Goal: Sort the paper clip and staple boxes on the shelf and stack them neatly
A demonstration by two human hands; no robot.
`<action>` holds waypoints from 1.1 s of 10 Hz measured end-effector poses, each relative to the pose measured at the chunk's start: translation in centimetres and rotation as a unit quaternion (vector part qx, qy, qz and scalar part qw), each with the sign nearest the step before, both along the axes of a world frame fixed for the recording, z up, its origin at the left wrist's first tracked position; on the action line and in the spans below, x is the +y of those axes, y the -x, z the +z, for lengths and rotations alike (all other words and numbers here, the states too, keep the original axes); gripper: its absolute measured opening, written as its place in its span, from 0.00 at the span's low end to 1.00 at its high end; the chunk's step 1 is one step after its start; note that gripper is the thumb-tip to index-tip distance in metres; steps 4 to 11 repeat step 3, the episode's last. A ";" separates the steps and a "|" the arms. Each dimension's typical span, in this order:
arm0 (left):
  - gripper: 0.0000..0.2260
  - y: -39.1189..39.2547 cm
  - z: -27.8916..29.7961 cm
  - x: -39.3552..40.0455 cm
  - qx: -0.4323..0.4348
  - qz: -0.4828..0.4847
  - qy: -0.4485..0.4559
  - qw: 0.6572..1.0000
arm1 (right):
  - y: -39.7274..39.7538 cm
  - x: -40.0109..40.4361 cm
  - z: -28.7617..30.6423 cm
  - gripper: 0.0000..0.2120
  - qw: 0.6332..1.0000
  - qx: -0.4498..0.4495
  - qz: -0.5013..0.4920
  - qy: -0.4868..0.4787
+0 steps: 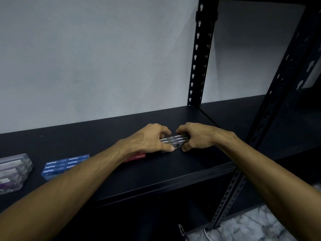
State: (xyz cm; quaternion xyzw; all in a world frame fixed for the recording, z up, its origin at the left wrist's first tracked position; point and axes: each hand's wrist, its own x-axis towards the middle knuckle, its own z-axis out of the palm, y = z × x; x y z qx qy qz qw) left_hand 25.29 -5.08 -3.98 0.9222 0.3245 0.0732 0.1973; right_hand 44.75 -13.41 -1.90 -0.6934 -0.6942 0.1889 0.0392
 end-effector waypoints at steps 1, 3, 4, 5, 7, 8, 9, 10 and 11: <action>0.34 1.4 1.3 -1.4 -0.036 0.019 -0.066 0.997 | 0.9 -1.2 0.8 0.37 0.996 -0.061 -0.020 -0.057; 0.20 7.4 1.7 -7.8 -0.261 0.040 -0.071 0.962 | 6.1 -8.6 0.2 0.22 0.966 0.032 -0.027 -0.256; 0.20 7.4 1.7 -7.8 -0.261 0.040 -0.071 0.962 | 6.1 -8.6 0.2 0.22 0.966 0.032 -0.027 -0.256; 0.20 7.4 1.7 -7.8 -0.261 0.040 -0.071 0.962 | 6.1 -8.6 0.2 0.22 0.966 0.032 -0.027 -0.256; 0.20 7.4 1.7 -7.8 -0.261 0.040 -0.071 0.962 | 6.1 -8.6 0.2 0.22 0.966 0.032 -0.027 -0.256; 0.20 7.4 1.7 -7.8 -0.261 0.040 -0.071 0.962 | 6.1 -8.6 0.2 0.22 0.966 0.032 -0.027 -0.256; 0.20 7.4 1.7 -7.8 -0.261 0.040 -0.071 0.962 | 6.1 -8.6 0.2 0.22 0.966 0.032 -0.027 -0.256; 0.20 7.4 1.7 -7.8 -0.261 0.040 -0.071 0.962 | 6.1 -8.6 0.2 0.22 0.966 0.032 -0.027 -0.256; 0.20 7.4 1.7 -7.8 -0.261 0.040 -0.071 0.962 | 6.1 -8.6 0.2 0.22 0.966 0.032 -0.027 -0.256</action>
